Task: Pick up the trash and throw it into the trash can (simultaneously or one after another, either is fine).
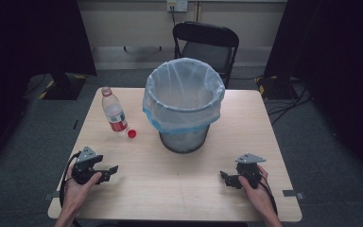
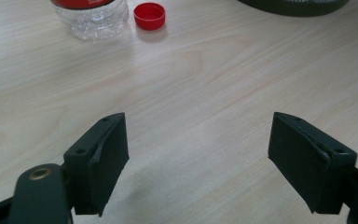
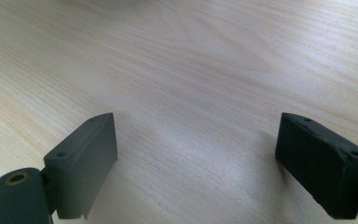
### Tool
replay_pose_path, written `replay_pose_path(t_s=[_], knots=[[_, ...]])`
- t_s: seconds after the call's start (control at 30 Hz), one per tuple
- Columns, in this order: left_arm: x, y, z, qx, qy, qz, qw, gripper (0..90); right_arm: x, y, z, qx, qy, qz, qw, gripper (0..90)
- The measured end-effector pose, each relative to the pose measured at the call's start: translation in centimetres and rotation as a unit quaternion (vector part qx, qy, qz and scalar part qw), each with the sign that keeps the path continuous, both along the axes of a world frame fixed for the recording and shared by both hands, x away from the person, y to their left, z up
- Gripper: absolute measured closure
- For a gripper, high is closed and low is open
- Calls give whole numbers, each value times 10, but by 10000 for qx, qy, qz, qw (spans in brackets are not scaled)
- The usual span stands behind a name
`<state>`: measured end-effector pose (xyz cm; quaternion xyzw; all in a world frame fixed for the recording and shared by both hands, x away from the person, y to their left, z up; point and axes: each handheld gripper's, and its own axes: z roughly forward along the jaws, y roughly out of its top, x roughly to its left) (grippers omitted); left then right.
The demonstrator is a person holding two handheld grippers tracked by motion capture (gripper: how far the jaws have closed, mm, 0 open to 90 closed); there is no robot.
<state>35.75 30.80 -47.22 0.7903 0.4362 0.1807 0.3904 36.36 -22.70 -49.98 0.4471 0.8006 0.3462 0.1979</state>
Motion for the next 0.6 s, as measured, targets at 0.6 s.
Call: replay_pose_path(t_s=[0.6], knots=[[39, 9, 20, -211, -202, 6, 9996, 177, 0, 0, 0, 0, 0, 10, 10000, 117]])
